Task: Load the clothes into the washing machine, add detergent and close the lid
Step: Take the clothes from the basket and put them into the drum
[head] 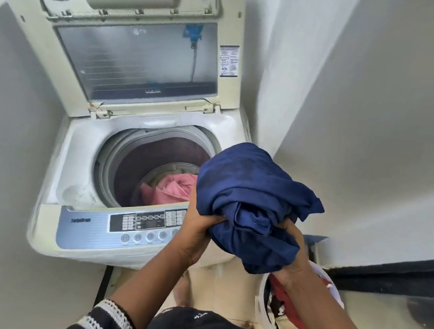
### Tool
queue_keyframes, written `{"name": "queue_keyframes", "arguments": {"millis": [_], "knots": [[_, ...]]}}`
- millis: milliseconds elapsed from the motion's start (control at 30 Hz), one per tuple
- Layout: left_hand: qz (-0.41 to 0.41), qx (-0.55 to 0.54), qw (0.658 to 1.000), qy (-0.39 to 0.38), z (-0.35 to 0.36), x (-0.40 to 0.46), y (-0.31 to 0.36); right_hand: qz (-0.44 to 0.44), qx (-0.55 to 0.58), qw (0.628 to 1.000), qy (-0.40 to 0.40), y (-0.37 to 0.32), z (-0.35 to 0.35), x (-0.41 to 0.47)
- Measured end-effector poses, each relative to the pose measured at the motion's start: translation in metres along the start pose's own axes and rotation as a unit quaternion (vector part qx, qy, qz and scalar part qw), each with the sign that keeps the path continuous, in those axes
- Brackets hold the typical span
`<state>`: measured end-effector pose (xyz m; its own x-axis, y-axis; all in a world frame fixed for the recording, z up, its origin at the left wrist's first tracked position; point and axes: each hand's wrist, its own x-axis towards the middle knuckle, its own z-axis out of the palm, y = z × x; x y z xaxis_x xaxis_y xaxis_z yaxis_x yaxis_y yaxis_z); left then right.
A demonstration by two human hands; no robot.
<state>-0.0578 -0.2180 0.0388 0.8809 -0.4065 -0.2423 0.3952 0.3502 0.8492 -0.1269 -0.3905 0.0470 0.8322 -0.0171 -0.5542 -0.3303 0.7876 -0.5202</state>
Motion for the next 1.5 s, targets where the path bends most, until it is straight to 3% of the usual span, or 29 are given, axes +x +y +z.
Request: {"name": "queue_keyframes", "arguments": {"millis": [67,133,200,533,700,833,933,1000,1133,1333,1500], "knots": [[-0.003,0.013,1.0,0.022,-0.022,0.012,0.011,-0.016,0.029,0.999,-0.024,0.003,0.015,0.023],[0.011,0.01,0.999,0.039,-0.039,0.019,0.024,-0.084,-0.059,0.995,-0.004,0.005,0.032,0.044],[0.028,0.003,0.997,0.069,-0.054,0.026,0.037,0.024,-0.046,0.998,-0.019,0.02,0.043,0.071],[0.003,-0.05,0.983,0.179,-0.151,0.076,0.056,0.035,-0.202,0.978,0.027,0.044,0.109,0.16],[-0.075,-0.053,0.965,0.246,-0.186,0.092,0.044,0.091,-0.281,0.952,0.083,0.065,0.115,0.211],[-0.156,-0.074,0.93,0.323,-0.202,0.097,0.029,0.138,-0.33,0.926,0.123,0.088,0.112,0.241],[-0.204,-0.079,0.903,0.37,-0.206,0.103,0.019,0.205,-0.372,0.899,0.109,0.096,0.114,0.245],[-0.209,-0.038,0.904,0.372,-0.208,0.105,0.011,0.216,-0.311,0.918,0.12,0.098,0.113,0.243],[-0.214,0.112,0.919,0.312,-0.206,0.105,-0.001,0.183,-0.325,0.918,0.137,0.102,0.11,0.242],[-0.2,0.18,0.916,0.299,-0.21,0.108,-0.006,0.143,-0.389,0.903,0.114,0.105,0.108,0.238],[-0.124,0.229,0.915,0.309,-0.201,0.104,0.009,-0.007,-0.422,0.9,0.106,0.104,0.111,0.231]]}}
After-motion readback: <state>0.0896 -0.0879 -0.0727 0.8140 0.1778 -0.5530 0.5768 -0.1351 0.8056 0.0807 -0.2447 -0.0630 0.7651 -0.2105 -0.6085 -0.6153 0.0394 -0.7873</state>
